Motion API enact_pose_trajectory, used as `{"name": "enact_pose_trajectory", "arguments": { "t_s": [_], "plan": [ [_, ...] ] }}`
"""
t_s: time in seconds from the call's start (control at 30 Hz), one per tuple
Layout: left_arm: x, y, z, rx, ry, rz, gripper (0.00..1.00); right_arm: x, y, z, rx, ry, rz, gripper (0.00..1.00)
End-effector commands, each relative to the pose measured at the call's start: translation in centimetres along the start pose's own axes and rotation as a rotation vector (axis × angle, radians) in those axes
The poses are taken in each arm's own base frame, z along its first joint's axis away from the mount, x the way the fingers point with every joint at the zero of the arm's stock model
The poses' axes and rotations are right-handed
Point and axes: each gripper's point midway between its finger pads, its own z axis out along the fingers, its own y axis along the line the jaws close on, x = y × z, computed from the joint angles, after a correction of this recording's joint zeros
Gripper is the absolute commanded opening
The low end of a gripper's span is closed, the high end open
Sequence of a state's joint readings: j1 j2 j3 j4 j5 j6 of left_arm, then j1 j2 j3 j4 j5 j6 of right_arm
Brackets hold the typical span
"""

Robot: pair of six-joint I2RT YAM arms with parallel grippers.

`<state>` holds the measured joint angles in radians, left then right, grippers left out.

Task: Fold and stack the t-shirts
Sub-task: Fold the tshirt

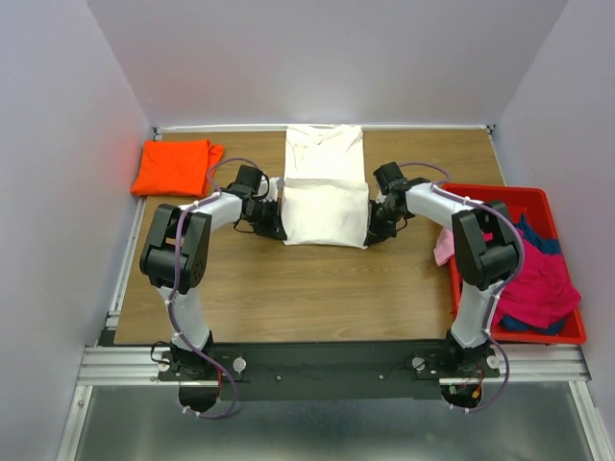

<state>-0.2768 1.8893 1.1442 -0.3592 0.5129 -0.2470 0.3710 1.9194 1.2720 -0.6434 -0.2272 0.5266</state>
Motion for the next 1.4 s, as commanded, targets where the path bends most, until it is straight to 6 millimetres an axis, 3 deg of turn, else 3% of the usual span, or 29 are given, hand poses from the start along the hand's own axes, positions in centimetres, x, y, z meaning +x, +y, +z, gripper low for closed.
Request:
{"name": "enact_pose_trajectory", "arguments": {
  "t_s": [0.0, 0.37, 0.63, 0.87, 1.2, 1.37],
  "plan": [
    [2.7, 1.5, 0.4, -0.065, 0.075, -0.001, 0.00, 0.1, 0.3, -0.2, -0.023, 0.004, -0.001, 0.00],
    [4.3, 0.8, -2.3, -0.086, 0.062, 0.011, 0.00, 1.7, -0.2, -2.3, -0.016, -0.003, 0.007, 0.00],
    [5.4, -0.7, -4.9, -0.079, 0.027, 0.007, 0.00, 5.1, -0.5, -3.9, -0.006, 0.024, -0.010, 0.00],
    [8.0, -2.3, -7.6, -0.070, 0.000, -0.010, 0.00, 8.3, -0.4, -6.0, 0.005, 0.014, -0.011, 0.00],
    [10.3, -4.9, -12.0, -0.048, -0.080, -0.044, 0.00, 12.2, 1.5, -9.8, -0.015, -0.013, -0.015, 0.00],
    [10.4, -6.4, -13.9, -0.023, -0.127, -0.061, 0.00, 12.0, 2.5, -12.3, -0.010, -0.064, -0.012, 0.01]
  ]
}}
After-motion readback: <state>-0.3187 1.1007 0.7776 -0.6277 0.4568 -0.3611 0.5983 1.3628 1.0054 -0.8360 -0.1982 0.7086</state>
